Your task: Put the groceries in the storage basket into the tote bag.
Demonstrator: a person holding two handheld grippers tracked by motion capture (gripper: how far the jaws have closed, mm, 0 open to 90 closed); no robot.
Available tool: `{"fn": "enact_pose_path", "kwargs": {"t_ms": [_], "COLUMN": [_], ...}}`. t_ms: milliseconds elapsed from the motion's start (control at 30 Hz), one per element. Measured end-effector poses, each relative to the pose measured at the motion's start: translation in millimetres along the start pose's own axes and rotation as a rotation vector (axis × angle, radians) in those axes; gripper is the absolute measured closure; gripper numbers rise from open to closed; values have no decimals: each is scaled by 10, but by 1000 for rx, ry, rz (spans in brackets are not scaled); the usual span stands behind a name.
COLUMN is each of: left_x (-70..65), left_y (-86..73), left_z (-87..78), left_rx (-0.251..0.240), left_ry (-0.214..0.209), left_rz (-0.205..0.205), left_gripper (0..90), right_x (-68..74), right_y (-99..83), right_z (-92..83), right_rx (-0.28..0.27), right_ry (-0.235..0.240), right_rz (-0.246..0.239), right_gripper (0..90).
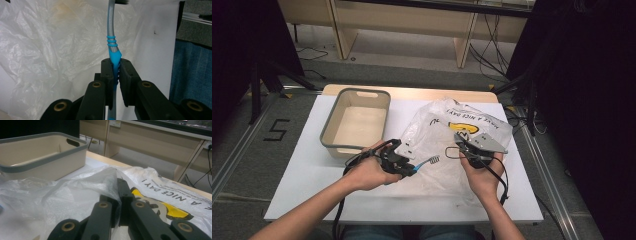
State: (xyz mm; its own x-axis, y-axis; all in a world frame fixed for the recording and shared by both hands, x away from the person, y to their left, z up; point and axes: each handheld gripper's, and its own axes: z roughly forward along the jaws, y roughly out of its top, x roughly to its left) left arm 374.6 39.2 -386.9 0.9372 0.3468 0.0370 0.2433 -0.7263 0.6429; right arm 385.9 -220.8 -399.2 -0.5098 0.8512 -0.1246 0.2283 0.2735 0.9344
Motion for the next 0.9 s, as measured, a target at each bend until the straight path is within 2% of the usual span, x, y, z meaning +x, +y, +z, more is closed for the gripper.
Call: {"fn": "enact_pose_path", "kwargs": {"t_ms": [200, 400, 633, 733, 900], "left_x": [-61, -82, -60, -37, -14], "left_y": [67, 161, 262, 295, 356], "left_z": [163, 288, 445, 515, 605], "left_rx": [32, 53, 84, 77, 92], "left_ry": [42, 92, 112, 115, 142], "left_rz": [8, -9, -21, -44, -36], "left_gripper": [815, 815, 815, 815, 814], "right_x": [19, 34, 51, 62, 52], "right_y": [6, 11, 21, 27, 36], "right_z": [0, 1, -3, -4, -11], "right_rx": [-4, -5, -8, -9, -13], "right_ry": [3, 9, 12, 17, 17], "right_rz": [-2, -2, -3, -8, -6], "right_gripper": [900, 900, 900, 900, 900]}}
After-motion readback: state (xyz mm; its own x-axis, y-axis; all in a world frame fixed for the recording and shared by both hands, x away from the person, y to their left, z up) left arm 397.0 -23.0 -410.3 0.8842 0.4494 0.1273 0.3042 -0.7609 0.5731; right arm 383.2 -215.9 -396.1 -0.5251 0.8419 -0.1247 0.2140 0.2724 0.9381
